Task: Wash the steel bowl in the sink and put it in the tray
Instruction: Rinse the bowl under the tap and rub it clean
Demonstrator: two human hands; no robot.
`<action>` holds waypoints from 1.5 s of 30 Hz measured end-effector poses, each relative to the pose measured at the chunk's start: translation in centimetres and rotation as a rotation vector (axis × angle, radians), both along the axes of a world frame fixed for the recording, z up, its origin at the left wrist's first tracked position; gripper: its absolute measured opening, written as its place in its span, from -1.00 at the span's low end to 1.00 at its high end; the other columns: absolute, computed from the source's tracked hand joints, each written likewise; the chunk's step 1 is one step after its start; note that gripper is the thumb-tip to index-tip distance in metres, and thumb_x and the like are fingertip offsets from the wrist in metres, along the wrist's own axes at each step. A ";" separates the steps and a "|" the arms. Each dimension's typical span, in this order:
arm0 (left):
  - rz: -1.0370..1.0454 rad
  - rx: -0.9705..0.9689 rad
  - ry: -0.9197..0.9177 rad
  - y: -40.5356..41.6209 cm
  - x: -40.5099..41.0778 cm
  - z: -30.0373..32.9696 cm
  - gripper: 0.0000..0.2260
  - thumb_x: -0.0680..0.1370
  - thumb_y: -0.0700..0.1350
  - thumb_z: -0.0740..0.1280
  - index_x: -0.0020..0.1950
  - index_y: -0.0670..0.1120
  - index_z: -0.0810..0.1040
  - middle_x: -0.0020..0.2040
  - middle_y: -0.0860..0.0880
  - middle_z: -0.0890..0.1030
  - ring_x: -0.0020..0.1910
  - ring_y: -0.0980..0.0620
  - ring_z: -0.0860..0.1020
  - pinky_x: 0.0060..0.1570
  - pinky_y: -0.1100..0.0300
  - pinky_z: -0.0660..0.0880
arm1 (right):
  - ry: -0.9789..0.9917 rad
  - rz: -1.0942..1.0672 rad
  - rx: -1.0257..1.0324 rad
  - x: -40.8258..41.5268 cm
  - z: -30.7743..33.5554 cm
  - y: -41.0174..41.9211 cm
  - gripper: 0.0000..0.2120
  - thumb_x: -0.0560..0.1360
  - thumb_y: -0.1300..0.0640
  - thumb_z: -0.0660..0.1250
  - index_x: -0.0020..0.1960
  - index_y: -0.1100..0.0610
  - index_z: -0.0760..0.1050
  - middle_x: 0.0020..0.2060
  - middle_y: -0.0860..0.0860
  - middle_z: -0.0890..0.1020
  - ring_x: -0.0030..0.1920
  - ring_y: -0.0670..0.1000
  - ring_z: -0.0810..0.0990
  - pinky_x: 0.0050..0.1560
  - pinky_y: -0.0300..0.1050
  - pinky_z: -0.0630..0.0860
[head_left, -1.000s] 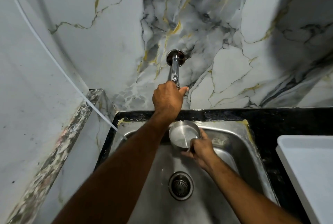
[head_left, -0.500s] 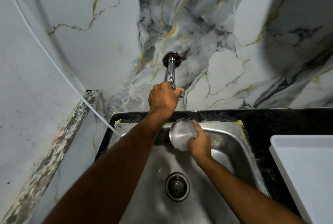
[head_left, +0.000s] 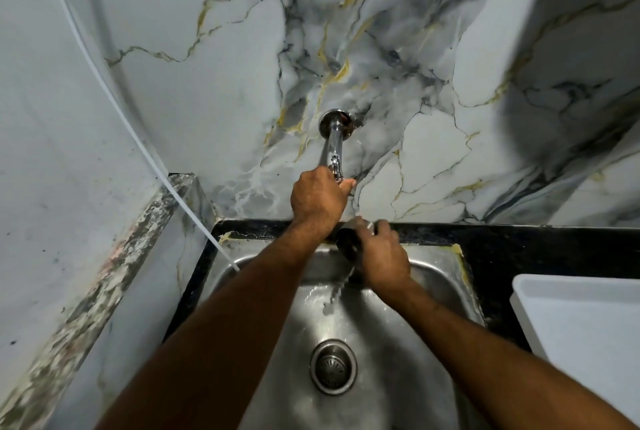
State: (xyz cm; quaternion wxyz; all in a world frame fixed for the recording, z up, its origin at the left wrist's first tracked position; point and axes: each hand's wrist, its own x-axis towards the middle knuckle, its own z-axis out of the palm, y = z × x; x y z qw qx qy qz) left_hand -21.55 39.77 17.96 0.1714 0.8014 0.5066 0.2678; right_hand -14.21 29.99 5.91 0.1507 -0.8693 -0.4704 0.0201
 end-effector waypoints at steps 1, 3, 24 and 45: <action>0.002 0.000 -0.001 -0.1 0.0 0.0 -0.62 0.45 0.19 0.44 -0.14 -0.15 0.59 -0.35 0.00 0.53 -0.37 0.04 0.51 -0.53 0.25 0.26 | 0.283 -0.195 0.111 -0.1 0.2 0.1 -0.37 0.47 0.29 0.35 0.48 -0.01 0.29 0.23 0.23 0.50 0.11 0.26 0.56 0.02 0.13 0.63; 0.014 0.011 0.007 -0.3 0.1 0.0 -0.62 0.45 0.19 0.43 -0.14 -0.14 0.59 -0.34 -0.01 0.54 -0.36 0.04 0.51 -0.51 0.24 0.29 | 1.008 -0.580 0.280 -0.3 0.7 0.1 -0.61 0.55 0.31 0.24 0.34 0.10 0.48 0.13 0.21 0.61 -0.03 0.28 0.64 -0.15 0.24 0.68; -0.523 -0.687 -0.309 4.2 -2.8 -0.9 -0.62 0.52 -0.01 0.42 0.29 -0.09 0.51 0.17 0.00 0.67 0.15 0.12 0.61 0.30 0.06 0.43 | 1.534 -0.503 0.339 -2.5 0.3 -0.8 -0.47 0.53 0.43 0.03 0.37 0.03 0.43 -0.08 0.08 0.66 -0.10 0.33 0.71 -0.21 0.35 0.66; 0.029 -0.023 -0.093 -1.4 -1.0 -0.6 -0.61 0.47 0.18 0.41 0.04 -0.11 0.49 -0.15 -0.05 0.63 -0.23 -0.01 0.52 -0.30 0.13 0.39 | -0.373 0.403 -0.218 -0.6 1.9 -3.0 -0.02 0.42 0.09 0.50 0.55 0.00 -0.15 0.38 0.30 0.25 0.33 0.35 0.29 0.06 0.37 0.55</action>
